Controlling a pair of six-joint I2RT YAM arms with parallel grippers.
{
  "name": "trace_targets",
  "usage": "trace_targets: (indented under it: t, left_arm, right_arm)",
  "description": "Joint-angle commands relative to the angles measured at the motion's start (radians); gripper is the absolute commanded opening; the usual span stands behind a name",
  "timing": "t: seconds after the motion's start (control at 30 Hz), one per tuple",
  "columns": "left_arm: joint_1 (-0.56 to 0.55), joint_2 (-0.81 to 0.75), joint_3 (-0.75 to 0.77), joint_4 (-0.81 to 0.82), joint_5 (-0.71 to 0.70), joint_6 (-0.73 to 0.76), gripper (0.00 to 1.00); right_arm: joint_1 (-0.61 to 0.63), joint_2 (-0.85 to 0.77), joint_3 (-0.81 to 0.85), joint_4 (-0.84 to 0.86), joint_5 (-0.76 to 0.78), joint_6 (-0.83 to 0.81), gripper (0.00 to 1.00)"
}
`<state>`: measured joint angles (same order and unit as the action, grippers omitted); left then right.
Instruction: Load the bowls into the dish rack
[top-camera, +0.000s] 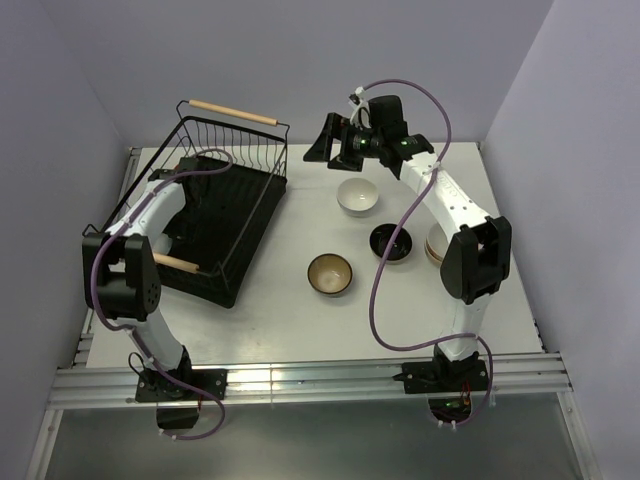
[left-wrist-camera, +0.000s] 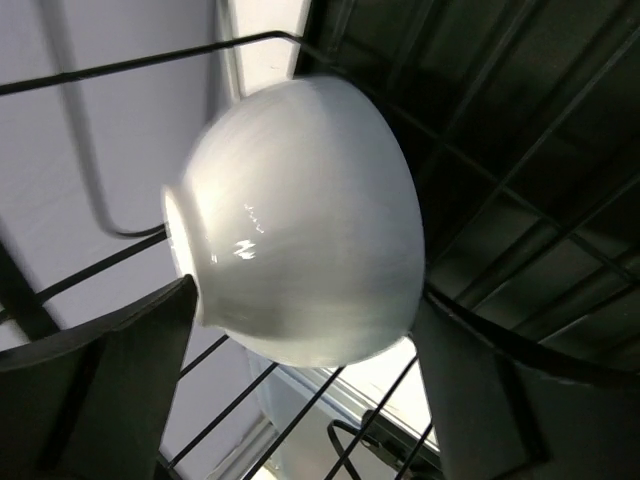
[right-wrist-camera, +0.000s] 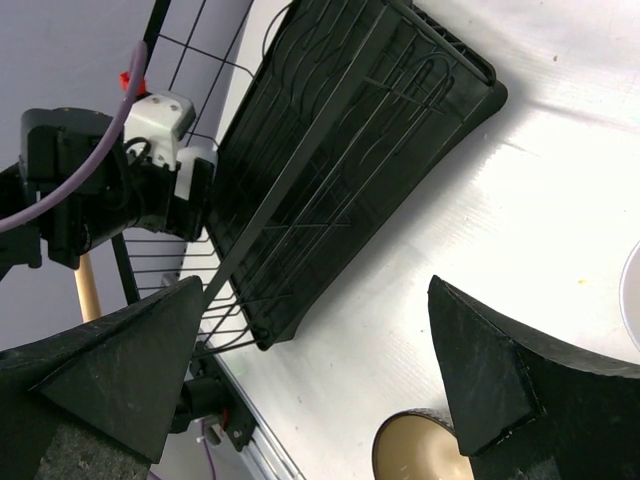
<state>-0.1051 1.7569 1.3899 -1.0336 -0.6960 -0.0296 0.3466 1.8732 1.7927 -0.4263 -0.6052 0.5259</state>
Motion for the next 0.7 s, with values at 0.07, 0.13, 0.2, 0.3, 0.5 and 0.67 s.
trace_targets:
  t: [0.07, 0.13, 0.2, 0.3, 0.5, 0.67]
  left_arm:
    - [0.010, 0.027, 0.006, 0.003, 0.067, -0.007, 0.99]
    - [0.010, 0.032, 0.006, 0.000, 0.085, -0.001, 1.00]
    - [0.010, 0.029, 0.006, 0.004, 0.095, 0.007, 1.00]
    - [0.010, 0.027, 0.012, -0.003, 0.113, 0.010, 1.00]
    - [0.010, 0.018, 0.043, -0.052, 0.242, 0.059, 0.99]
    - [0.010, 0.009, 0.047, -0.066, 0.271, 0.066, 0.99]
  right_arm:
    - [-0.011, -0.052, -0.001, 0.035, 0.005, -0.015, 1.00]
    - [-0.011, -0.051, -0.001, 0.035, 0.001, -0.017, 1.00]
    - [-0.011, -0.055, -0.007, 0.040, 0.001, -0.020, 1.00]
    - [-0.011, -0.065, -0.021, 0.049, 0.004, -0.024, 1.00]
    - [-0.011, -0.066, -0.021, 0.047, -0.002, -0.032, 1.00]
    - [-0.011, -0.080, -0.030, 0.054, 0.004, -0.032, 1.00]
